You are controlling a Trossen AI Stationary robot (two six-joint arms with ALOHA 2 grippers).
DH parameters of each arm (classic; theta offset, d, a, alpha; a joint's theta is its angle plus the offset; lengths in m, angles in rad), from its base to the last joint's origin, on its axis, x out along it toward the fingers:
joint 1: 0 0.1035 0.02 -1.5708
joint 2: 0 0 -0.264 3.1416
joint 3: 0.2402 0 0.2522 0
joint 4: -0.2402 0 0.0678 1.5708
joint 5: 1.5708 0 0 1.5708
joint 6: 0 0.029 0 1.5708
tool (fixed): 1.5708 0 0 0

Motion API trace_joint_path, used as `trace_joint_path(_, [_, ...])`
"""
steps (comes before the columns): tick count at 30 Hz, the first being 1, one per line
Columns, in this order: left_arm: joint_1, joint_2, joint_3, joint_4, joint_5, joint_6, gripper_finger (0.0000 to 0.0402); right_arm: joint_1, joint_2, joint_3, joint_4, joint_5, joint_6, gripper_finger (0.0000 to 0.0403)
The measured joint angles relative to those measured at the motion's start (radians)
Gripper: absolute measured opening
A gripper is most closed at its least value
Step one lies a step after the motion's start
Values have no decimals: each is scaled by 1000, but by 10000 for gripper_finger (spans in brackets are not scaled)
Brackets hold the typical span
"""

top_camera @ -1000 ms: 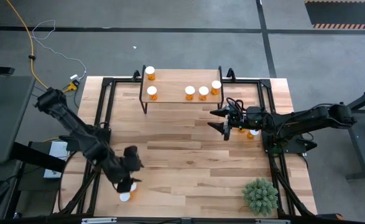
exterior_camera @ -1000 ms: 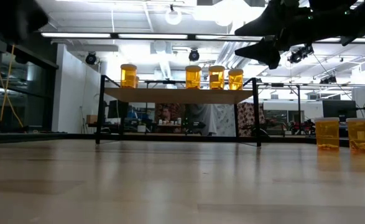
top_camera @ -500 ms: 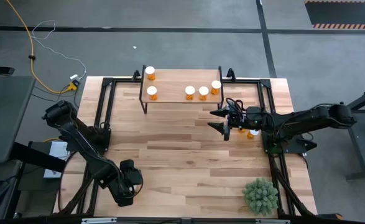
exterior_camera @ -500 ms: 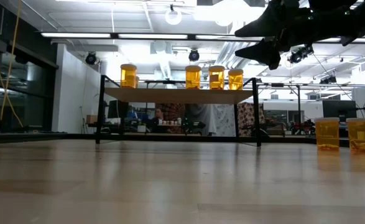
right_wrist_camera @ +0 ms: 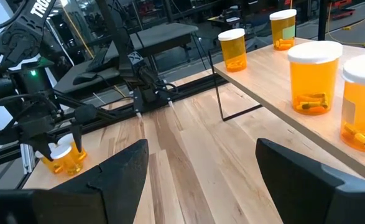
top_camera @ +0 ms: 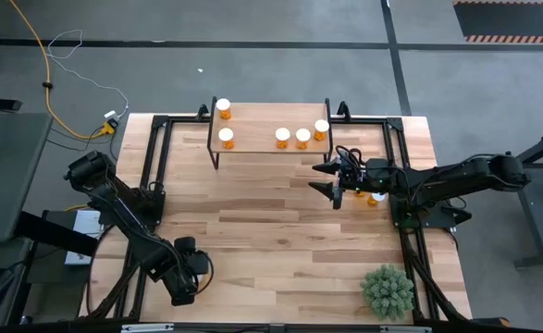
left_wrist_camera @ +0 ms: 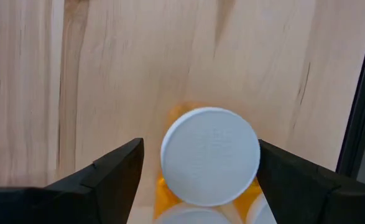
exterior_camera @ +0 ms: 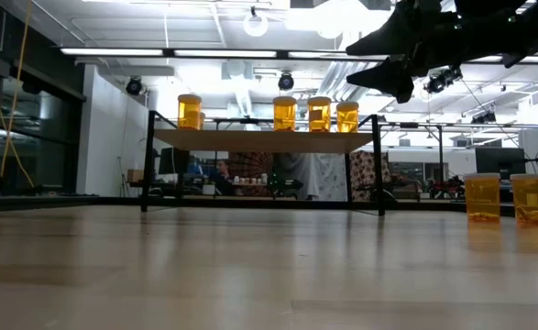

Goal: Pick and place medicine bottles onto shelf by color
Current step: Put the orange pill bottle on the shelf

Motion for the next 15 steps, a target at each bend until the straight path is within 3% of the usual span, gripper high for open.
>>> trace_joint_path(9, [6, 0, 0, 3, -4, 9, 285, 0, 0, 0, -2, 0, 0, 289])
trace_joint_path(15, [6, 0, 0, 3, -3, 11, 263, 0, 0, 0, -3, 1, 0, 289])
